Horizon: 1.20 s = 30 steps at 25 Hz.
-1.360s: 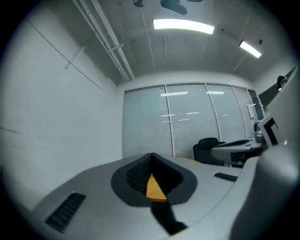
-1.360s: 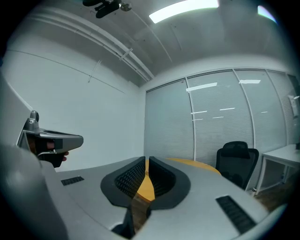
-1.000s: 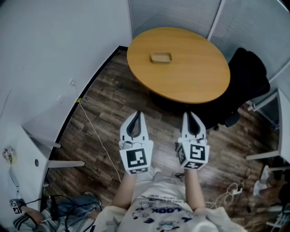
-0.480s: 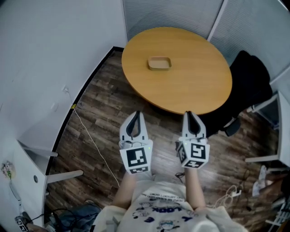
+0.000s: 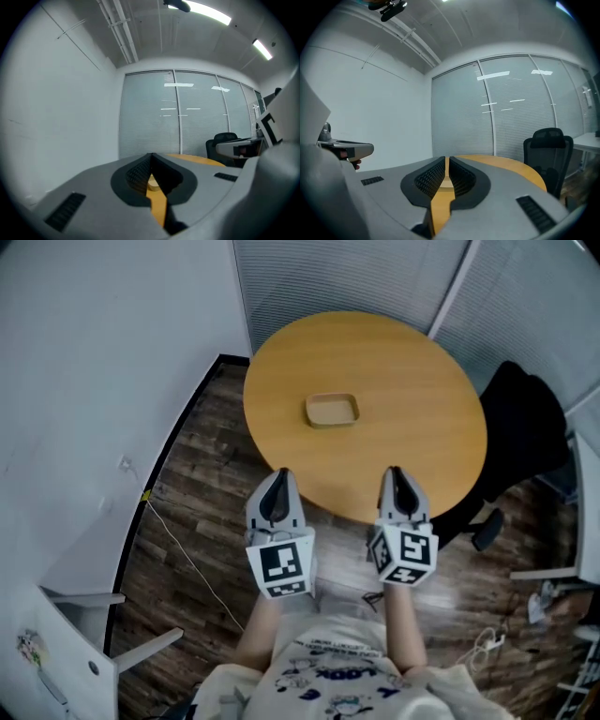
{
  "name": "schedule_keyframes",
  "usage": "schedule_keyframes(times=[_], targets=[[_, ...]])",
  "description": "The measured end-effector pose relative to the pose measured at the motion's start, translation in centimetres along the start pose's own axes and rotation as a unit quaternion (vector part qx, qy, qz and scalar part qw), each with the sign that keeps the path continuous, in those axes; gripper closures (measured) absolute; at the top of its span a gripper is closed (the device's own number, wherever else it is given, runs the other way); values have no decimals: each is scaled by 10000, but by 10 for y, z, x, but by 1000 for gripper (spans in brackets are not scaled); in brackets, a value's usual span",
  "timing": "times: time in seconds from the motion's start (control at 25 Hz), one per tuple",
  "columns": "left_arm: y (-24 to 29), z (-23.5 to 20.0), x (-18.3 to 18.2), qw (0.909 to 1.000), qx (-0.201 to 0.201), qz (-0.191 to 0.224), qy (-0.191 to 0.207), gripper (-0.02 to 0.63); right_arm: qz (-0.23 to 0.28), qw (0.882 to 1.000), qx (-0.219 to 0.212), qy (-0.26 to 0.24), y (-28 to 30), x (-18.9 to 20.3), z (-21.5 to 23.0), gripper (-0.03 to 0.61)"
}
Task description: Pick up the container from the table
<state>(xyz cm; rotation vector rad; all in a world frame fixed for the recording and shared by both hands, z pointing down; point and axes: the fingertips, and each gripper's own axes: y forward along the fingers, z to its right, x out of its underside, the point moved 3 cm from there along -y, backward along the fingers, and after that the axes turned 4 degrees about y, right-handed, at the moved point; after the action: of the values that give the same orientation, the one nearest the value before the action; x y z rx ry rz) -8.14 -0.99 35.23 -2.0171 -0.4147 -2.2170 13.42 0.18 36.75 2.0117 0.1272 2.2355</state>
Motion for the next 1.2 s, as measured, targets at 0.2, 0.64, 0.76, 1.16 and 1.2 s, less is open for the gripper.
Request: schedule_keyframes(times=[0.2, 0.64, 0.76, 1.16, 1.2], targets=[[44, -14, 11, 9998, 62, -208, -13, 612, -173, 9997, 175, 79, 39, 5, 6, 552], [116, -22, 37, 9975, -32, -696, -126, 612, -727, 9965, 292, 303, 121, 26, 29, 552], [141, -28, 44, 9965, -170, -809, -128, 612, -830, 9962, 149, 236, 153, 30, 33, 552], [208, -23, 79, 9882, -334, -1475, -254, 612, -1449, 9892, -28, 198, 229, 59, 62, 551], [213, -21, 85, 9870, -334, -1546, -280, 612, -1527, 9881, -39, 208, 234, 65, 65, 551]])
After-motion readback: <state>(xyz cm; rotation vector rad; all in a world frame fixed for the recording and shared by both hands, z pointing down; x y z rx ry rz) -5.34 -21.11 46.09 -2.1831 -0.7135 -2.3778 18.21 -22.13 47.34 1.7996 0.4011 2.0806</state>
